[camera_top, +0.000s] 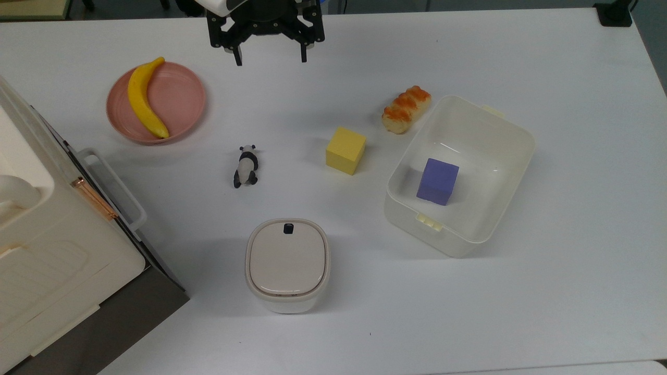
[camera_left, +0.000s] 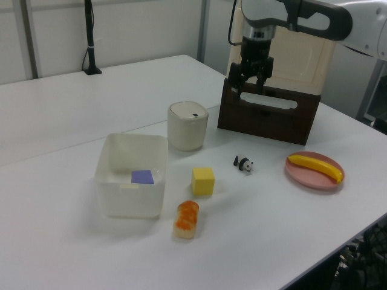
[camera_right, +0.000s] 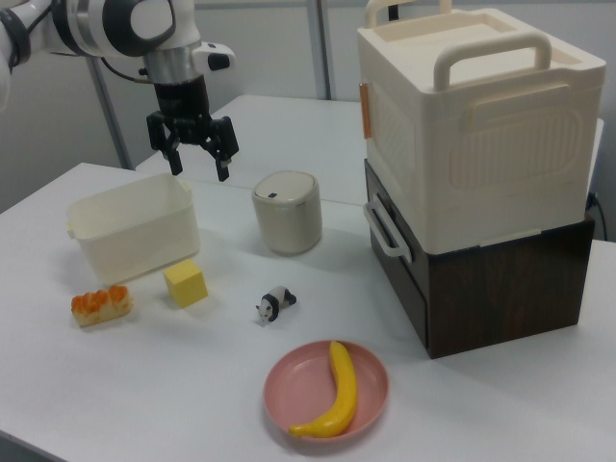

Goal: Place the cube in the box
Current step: 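Move the open gripper down over the yellow cube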

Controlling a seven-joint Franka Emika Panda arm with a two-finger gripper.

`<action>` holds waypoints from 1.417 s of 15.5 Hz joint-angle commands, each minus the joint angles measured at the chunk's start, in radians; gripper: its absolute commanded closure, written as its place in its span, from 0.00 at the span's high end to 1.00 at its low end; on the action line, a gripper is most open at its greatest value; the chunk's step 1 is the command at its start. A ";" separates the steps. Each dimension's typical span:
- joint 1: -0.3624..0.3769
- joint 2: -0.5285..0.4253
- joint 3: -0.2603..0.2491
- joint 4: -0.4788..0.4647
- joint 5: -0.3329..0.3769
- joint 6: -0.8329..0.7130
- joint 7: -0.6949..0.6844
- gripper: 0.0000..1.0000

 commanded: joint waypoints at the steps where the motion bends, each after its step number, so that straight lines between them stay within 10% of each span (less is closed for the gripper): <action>1: 0.025 -0.028 -0.002 -0.099 -0.010 -0.002 -0.094 1.00; 11: 0.107 -0.002 0.000 -0.317 -0.054 0.277 -0.293 1.00; 22: 0.216 0.165 -0.002 -0.325 -0.141 0.440 -0.618 0.96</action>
